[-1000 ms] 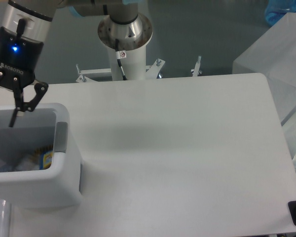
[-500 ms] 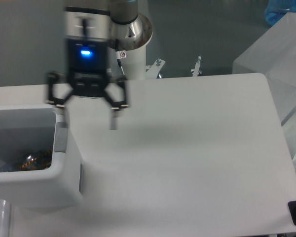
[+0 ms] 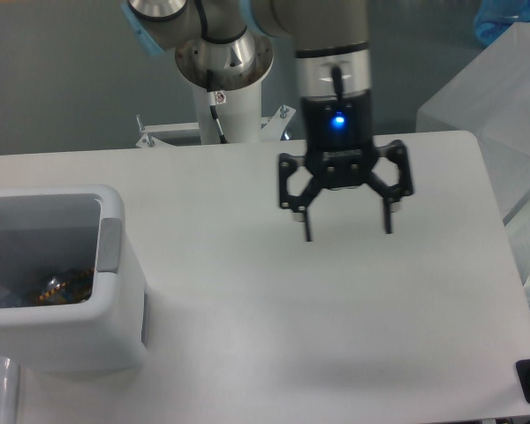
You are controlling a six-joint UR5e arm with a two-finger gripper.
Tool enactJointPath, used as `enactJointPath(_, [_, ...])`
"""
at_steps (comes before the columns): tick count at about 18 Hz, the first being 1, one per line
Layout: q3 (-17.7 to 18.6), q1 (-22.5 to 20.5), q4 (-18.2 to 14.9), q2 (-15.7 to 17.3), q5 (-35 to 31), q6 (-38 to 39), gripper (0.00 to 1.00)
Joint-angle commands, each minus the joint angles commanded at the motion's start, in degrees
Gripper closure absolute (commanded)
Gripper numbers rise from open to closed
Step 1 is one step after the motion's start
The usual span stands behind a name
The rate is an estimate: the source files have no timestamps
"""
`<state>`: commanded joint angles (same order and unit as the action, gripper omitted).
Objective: Place the trash in the trash can
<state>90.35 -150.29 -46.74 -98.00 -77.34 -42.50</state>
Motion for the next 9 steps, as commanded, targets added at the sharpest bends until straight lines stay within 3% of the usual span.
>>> enactJointPath(5, [-0.8,-3.5,-8.4,2.0,0.0,-14.5,0.00])
enactJointPath(9, [-0.5,-4.0,-8.9,2.5,0.0,-19.3,0.00])
